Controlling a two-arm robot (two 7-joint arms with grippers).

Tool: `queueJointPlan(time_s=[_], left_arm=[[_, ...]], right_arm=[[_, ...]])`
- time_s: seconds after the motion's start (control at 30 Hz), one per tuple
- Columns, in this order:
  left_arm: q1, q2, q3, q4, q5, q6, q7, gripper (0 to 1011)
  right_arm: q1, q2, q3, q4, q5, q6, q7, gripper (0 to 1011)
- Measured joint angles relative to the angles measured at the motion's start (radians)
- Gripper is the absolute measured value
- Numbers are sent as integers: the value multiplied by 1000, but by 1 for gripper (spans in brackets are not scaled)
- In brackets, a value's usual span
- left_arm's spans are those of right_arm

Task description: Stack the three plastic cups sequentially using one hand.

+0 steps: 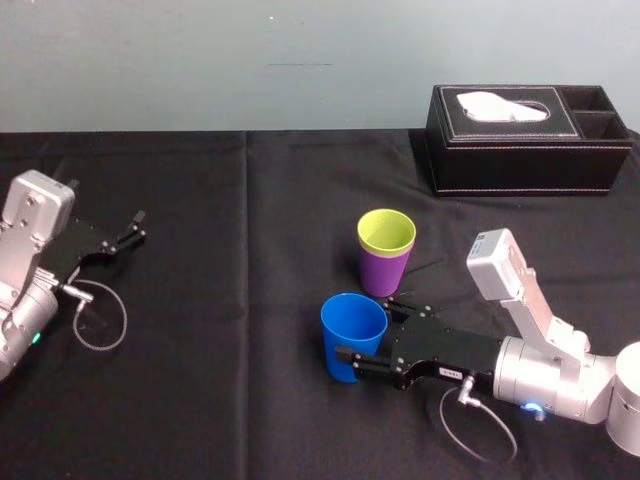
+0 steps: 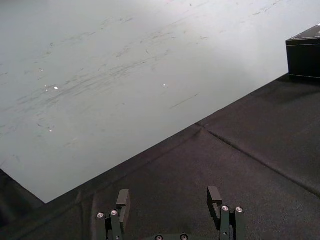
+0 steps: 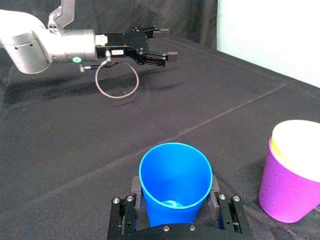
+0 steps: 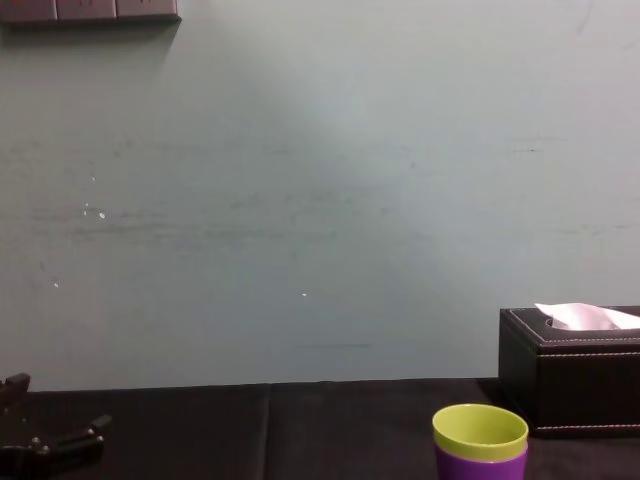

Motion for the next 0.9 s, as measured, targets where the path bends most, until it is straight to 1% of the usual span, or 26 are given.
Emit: queueJointPlan(time_s=[0.07, 0.27, 0.63, 0.7, 0.77, 0.8, 0.9], left_arm=[[0, 0, 0, 0, 0, 0, 0, 1011], [0, 0, 0, 0, 0, 0, 0, 1011], [0, 0, 0, 0, 0, 0, 0, 1011], [0, 0, 0, 0, 0, 0, 0, 1011], [0, 0, 0, 0, 0, 0, 0, 1011], [0, 0, 0, 0, 0, 0, 0, 1011], [0, 0, 0, 0, 0, 0, 0, 1012]], right_arm=[[0, 0, 0, -1, 0, 0, 0, 750], [-1, 1, 1, -1, 0, 1, 0, 728], [-3, 2, 2, -4, -1, 1, -3, 724], [-12, 7, 7, -22, -4, 2, -19, 724], [-29, 18, 18, -58, -10, 10, -45, 724], [-43, 28, 30, -88, -10, 26, -63, 724], [-65, 45, 53, -141, 1, 64, -91, 724]])
